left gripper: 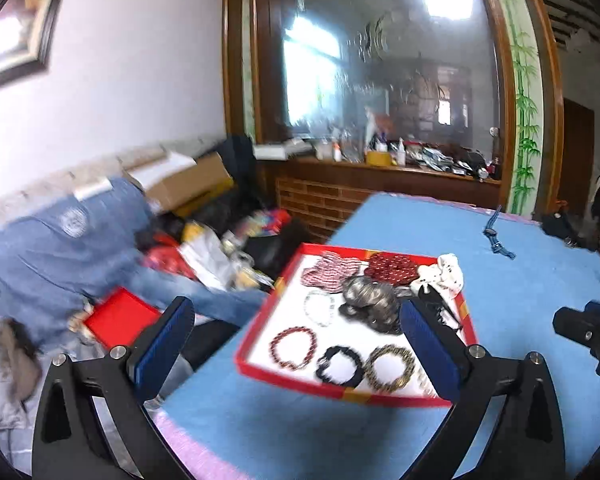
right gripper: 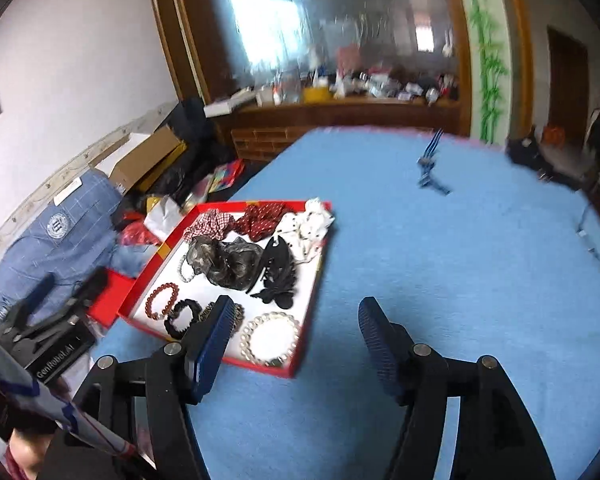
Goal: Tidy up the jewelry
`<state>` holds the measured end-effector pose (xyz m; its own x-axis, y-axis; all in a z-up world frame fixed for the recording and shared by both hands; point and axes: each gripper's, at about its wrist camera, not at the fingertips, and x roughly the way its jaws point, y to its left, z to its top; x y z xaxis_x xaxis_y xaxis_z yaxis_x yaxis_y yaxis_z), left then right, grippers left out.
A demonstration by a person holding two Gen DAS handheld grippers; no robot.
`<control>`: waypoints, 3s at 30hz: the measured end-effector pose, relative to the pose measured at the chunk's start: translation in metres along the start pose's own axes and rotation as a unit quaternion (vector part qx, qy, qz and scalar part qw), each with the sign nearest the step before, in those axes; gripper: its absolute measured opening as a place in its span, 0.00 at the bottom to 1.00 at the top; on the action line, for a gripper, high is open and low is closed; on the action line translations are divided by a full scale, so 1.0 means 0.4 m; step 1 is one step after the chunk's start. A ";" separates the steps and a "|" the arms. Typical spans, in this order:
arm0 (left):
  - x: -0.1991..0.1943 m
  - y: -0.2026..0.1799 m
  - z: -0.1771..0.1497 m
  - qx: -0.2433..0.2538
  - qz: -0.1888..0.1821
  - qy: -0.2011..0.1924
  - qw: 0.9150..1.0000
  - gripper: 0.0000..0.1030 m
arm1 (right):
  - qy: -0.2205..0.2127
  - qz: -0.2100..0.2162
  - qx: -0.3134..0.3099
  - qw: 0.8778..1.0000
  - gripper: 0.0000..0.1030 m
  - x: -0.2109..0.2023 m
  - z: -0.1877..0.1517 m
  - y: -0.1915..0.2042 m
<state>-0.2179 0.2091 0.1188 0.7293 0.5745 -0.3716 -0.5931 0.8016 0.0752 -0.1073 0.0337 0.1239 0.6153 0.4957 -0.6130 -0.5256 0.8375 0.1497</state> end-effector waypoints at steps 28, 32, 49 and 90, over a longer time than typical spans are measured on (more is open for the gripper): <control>0.104 0.010 -0.112 0.006 0.045 0.126 0.991 1.00 | 0.033 -0.035 -0.034 0.998 0.89 0.023 -0.106 0.051; 0.116 0.015 -0.123 0.004 0.053 0.133 0.990 1.00 | 0.040 -0.038 -0.040 0.998 0.89 0.032 -0.109 0.059; 0.136 0.020 -0.142 0.017 0.063 0.139 0.988 1.00 | 0.058 -0.036 -0.052 0.996 0.89 0.061 -0.118 0.086; 0.129 0.013 -0.146 0.028 0.065 0.135 0.988 1.00 | 0.068 -0.035 -0.051 0.996 0.89 0.071 -0.124 0.097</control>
<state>-0.2034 0.2334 0.0460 0.5259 0.6150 -0.5875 -0.6508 0.7357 0.1875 -0.1394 0.0689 0.0738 0.5710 0.3961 -0.7191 -0.5452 0.8378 0.0287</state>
